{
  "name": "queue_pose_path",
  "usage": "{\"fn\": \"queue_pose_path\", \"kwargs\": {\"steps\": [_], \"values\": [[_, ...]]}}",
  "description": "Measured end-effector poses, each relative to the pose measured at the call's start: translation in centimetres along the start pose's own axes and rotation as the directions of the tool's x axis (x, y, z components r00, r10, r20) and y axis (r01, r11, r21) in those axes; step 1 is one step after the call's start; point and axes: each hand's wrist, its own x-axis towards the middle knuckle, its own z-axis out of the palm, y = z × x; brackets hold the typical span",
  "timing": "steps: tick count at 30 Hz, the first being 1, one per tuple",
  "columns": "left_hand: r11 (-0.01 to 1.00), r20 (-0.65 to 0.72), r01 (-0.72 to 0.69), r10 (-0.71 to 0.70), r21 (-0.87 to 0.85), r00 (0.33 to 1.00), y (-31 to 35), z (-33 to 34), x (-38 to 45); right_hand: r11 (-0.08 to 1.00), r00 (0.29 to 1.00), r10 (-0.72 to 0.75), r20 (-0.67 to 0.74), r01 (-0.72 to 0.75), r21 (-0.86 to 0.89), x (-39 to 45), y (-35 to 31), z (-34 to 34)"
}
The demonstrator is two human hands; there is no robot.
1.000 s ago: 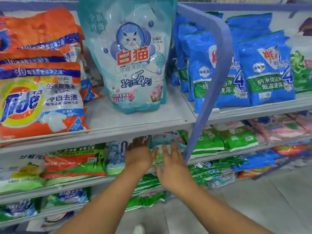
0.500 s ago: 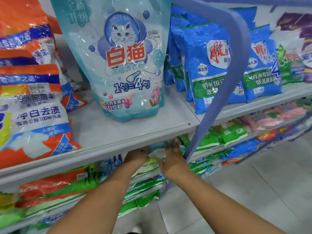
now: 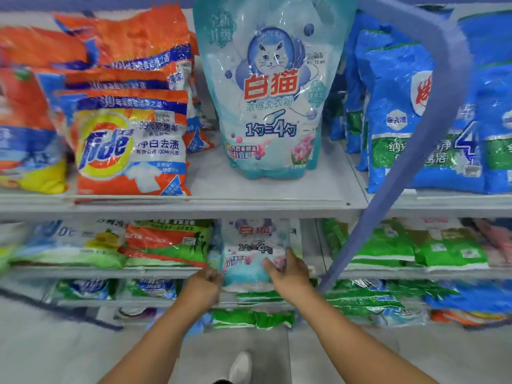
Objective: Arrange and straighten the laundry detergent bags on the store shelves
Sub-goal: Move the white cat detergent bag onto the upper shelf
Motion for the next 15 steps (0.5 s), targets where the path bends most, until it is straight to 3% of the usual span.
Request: {"fn": "queue_pose_path", "kwargs": {"steps": [3,5,7,9,11,12,15], "values": [[0.951,0.016,0.110,-0.111,-0.288,0.994,-1.8,0.1,-0.9,0.998,0.991,0.034,-0.130,-0.040,-0.045,0.2,0.1,0.5],[0.832,0.117,0.183,-0.143,-0.524,0.983,-2.0,0.4,-1.0,0.994,0.985,0.049,-0.165,-0.064,-0.088,-0.2,0.1,1.2],[0.712,0.219,0.237,-0.119,-0.660,0.968,-1.8,0.9,-1.1,0.996,0.986,0.082,-0.145,-0.085,-0.011,-0.9,-0.3,2.2],[0.692,0.250,0.247,-0.099,-0.678,0.963,-2.3,1.6,-0.5,0.951,0.973,0.221,-0.073,-0.198,0.240,-1.4,-0.7,3.4],[0.765,0.260,0.244,-0.104,-0.595,0.960,-3.4,2.4,1.0,0.758,0.929,0.367,0.043,-0.325,0.566,-1.5,-0.4,4.7],[0.798,0.277,0.231,-0.084,-0.557,0.957,-3.8,2.6,1.4,0.695,0.917,0.392,0.077,-0.350,0.628,-1.3,0.2,5.2],[0.803,0.388,0.248,-0.023,-0.542,0.922,-4.0,1.6,0.9,0.692,0.927,0.369,0.064,-0.320,0.647,-1.6,1.3,5.5]]}}
